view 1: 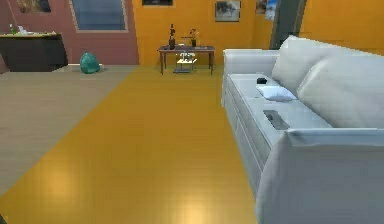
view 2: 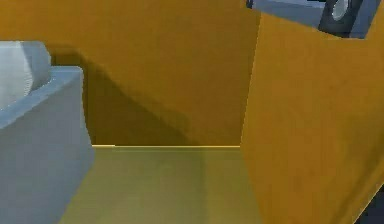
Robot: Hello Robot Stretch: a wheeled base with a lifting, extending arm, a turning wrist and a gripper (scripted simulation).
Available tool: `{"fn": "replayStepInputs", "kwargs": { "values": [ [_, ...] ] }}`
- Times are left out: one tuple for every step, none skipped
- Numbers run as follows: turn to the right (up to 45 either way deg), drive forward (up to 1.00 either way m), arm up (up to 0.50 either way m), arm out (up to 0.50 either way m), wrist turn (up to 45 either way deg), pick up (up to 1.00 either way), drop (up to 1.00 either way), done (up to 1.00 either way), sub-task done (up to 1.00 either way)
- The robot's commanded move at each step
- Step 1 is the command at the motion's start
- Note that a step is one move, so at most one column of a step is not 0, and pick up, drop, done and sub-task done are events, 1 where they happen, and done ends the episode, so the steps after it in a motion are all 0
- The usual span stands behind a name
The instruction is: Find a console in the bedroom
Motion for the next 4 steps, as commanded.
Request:
{"fn": "replayStepInputs", "kwargs": {
  "values": [
    [0.0,0.60,0.00,0.00,0.0,0.00,0.00,0.00,0.00],
    [-45.0,0.00,0.00,0.00,0.0,0.00,0.00,0.00,0.00],
    [-18.0,0.00,0.00,0.00,0.0,0.00,0.00,0.00,0.00],
    [-3.0,0.00,0.00,0.00,0.0,0.00,0.00,0.00,0.00]
  ]
}}
